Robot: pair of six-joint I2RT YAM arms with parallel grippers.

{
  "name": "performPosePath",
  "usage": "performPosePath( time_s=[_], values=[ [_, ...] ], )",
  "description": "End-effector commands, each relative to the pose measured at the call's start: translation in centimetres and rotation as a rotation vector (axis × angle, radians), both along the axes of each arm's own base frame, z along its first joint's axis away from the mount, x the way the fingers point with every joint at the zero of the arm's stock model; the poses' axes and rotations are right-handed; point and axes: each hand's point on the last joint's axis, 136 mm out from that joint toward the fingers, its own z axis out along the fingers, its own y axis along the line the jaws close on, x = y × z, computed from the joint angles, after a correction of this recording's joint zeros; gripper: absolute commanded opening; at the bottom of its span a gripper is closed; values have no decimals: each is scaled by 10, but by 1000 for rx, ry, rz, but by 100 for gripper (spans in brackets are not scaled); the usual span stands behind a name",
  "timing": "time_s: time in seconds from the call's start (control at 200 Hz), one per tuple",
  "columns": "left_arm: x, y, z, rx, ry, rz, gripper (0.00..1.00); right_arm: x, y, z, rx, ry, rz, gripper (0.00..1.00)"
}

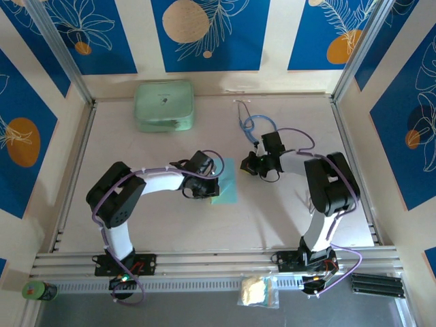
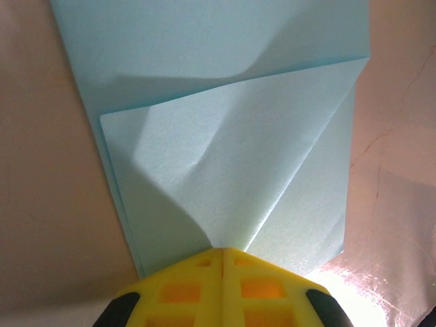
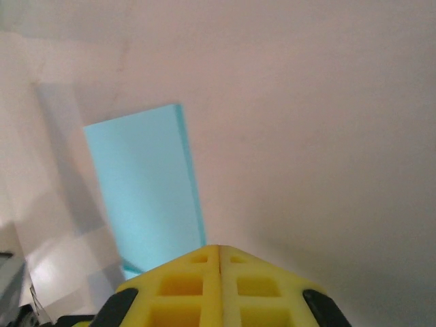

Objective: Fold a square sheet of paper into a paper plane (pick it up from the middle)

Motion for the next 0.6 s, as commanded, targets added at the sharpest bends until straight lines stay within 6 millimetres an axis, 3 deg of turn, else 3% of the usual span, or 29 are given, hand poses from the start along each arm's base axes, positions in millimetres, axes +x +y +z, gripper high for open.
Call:
performPosePath(
  time_s=[0.0,0.08,0.305,0.595],
  values=[
    [13,-7,35,-38,-65,-8,16,-23,2,16,-8,19,-3,11],
    [23,-4,44,-14,-111,24,25,-39,8,14,0,71,-13,22],
    [44,4,35,6,-138,105,21,-67,28,7,28,173,-28,40],
    [51,6,15,27,-118,143,10,-67,35,-6,0,236,-63,40]
  ],
)
